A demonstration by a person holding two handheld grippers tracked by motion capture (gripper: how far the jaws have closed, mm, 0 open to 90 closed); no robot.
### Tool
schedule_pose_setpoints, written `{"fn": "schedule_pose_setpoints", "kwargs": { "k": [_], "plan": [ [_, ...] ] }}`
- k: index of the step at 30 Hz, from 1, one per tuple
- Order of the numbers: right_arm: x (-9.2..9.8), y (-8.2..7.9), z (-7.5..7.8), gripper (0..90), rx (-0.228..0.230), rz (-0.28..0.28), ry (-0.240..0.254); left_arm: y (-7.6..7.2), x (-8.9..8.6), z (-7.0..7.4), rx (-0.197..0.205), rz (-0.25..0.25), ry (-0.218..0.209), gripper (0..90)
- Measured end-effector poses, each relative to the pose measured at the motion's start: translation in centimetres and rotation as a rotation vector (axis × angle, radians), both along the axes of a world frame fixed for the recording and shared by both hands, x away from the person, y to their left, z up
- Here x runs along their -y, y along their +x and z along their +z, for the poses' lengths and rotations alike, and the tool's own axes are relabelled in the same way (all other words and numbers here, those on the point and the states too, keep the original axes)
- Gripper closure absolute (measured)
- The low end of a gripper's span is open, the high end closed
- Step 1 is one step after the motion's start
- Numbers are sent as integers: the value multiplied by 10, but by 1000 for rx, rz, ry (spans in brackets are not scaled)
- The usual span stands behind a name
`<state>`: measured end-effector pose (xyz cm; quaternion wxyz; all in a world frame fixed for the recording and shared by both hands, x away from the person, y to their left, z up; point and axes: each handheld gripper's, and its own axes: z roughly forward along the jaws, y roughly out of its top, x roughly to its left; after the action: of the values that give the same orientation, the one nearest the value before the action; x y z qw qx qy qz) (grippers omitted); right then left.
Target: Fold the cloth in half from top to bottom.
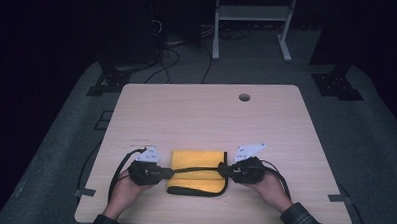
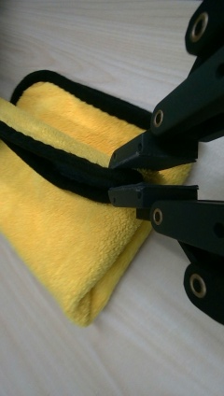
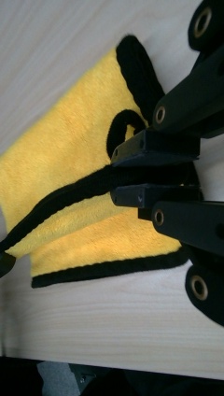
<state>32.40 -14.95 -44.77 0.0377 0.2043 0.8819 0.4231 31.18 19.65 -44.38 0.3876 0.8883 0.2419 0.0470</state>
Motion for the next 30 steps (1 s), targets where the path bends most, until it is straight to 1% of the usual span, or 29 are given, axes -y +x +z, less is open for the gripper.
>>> {"fn": "schedule_pose_setpoints", "kwargs": {
  "k": [3, 4, 5, 6, 8, 11, 13, 15, 17, 18, 19, 22, 24, 27, 29, 30],
  "plan": [
    [-1, -4, -3, 771, -12, 11, -9, -3, 0, -2, -10, -2, 3, 805],
    [-1, -5, -5, 758, -26, 16, -13, -5, -1, -5, -16, -3, 16, 802],
    [-1, -6, -6, 745, -33, 21, -19, -7, 0, -7, -24, -3, 20, 794],
    [-1, -7, -7, 727, -38, 25, -22, -7, -1, -7, -24, -7, 26, 783],
    [0, -9, -8, 685, -48, 26, -27, -9, -1, -9, -25, -2, 25, 748],
    [6, -11, -7, 661, -65, 17, -9, -14, -4, -5, -16, 8, 6, 705],
    [12, -13, -3, 661, -55, 9, 6, -17, -9, 0, -6, 11, -17, 699],
    [21, -16, 3, 662, -49, -8, 34, -21, -14, 6, 5, 21, -48, 699],
    [29, -16, 8, 674, -40, -23, 56, -22, -19, 10, 16, 34, -69, 700],
    [34, -16, 11, 685, -27, -37, 64, -21, -21, 12, 20, 38, -78, 706],
    [39, -15, 13, 693, -14, -51, 72, -21, -22, 13, 23, 45, -84, 720],
    [47, -8, 16, 727, -5, -90, 97, -15, -23, 16, 34, 52, -91, 748],
    [48, -1, 17, 735, 4, -106, 104, -7, -19, 17, 39, 54, -96, 748],
    [39, 10, 14, 743, -8, -110, 109, 7, -12, 18, 47, 58, -95, 749],
    [32, 15, 12, 748, -16, -98, 111, 16, -5, 17, 49, 57, -93, 749],
    [26, 18, 10, 748, -21, -92, 116, 19, -2, 16, 44, 55, -96, 755]
  ]
}}
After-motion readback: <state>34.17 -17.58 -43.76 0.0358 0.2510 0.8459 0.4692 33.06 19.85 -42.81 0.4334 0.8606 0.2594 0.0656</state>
